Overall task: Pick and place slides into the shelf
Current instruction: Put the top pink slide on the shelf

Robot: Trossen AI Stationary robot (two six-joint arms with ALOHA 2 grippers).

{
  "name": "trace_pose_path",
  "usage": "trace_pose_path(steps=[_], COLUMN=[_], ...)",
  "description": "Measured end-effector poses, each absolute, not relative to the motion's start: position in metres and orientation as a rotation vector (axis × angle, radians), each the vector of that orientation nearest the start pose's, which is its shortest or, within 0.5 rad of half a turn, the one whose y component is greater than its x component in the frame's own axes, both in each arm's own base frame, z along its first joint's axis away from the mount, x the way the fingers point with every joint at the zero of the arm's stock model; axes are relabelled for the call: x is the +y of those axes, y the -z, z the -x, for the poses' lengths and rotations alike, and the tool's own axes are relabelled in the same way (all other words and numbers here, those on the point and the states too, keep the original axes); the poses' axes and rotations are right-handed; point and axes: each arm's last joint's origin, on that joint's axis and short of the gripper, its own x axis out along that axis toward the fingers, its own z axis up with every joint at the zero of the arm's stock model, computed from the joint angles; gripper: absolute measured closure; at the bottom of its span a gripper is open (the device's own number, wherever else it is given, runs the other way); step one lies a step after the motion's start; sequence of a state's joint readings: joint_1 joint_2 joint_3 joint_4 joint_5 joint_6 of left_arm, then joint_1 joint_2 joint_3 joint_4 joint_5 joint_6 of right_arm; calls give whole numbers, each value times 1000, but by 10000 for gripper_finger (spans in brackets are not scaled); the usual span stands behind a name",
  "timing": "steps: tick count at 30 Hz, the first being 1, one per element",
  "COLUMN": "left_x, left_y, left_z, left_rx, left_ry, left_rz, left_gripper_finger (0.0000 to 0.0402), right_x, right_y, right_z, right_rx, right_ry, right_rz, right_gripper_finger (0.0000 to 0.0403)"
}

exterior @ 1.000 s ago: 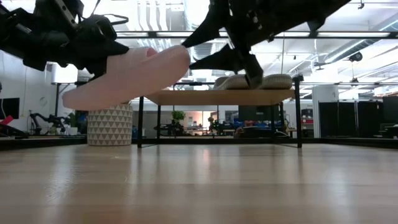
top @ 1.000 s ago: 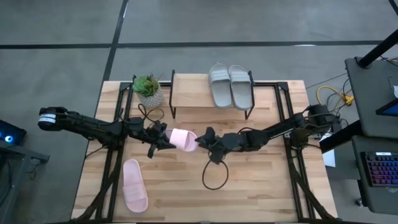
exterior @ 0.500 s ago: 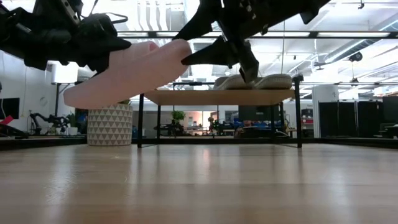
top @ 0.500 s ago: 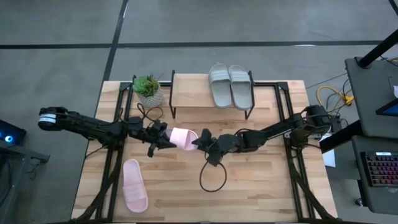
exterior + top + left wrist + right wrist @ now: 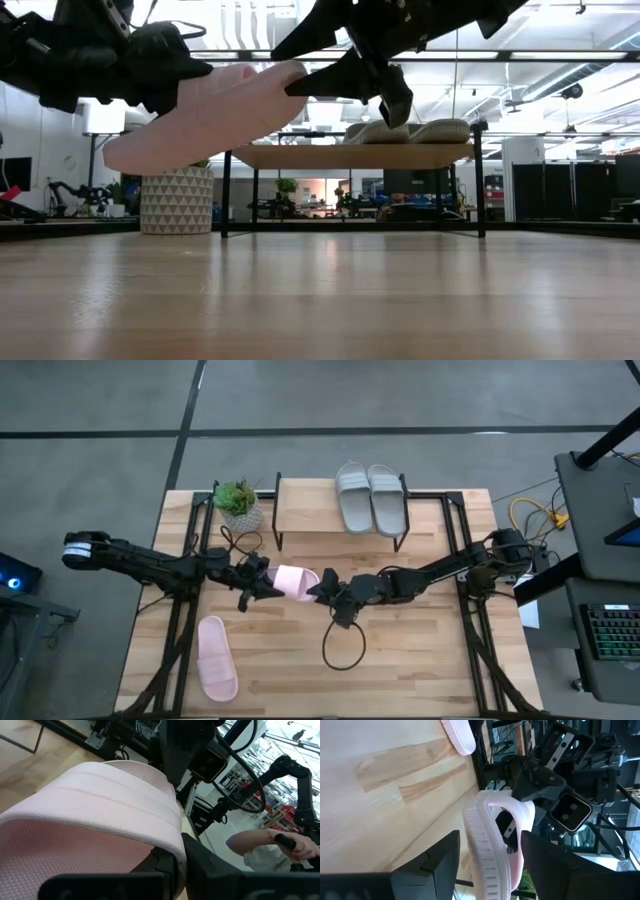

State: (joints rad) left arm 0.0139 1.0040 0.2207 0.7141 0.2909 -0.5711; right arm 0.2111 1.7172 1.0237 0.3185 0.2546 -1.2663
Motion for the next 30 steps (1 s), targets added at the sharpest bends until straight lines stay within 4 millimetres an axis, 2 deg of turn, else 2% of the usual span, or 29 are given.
trace_pose_path(steps=[4,8,11,18,24,30], left_x=[-6,-6,-6,-6,-6,-6], left_y=[-192,-191,-189,-190,-190,-190], left_z=[-190,-191,-191,-191,-191,-192], left_rx=[122,133,140,137,131,104], left_ry=[258,257,258,267,271,265], left_rz=[574,575,576,570,553,417], left_gripper_finger=[402,402,402,402,394,327], right_x=[67,65,66,66,65,64], right_y=[-219,-219,-220,-217,-217,-219], right_z=[-368,-369,-369,-368,-368,-368], right_rx=[355,360,360,377,380,402], right_ry=[-182,-174,-174,-192,-192,-137], right_rz=[1336,1335,1330,1331,1330,1325], right_gripper_finger=[204,227,262,373,375,375])
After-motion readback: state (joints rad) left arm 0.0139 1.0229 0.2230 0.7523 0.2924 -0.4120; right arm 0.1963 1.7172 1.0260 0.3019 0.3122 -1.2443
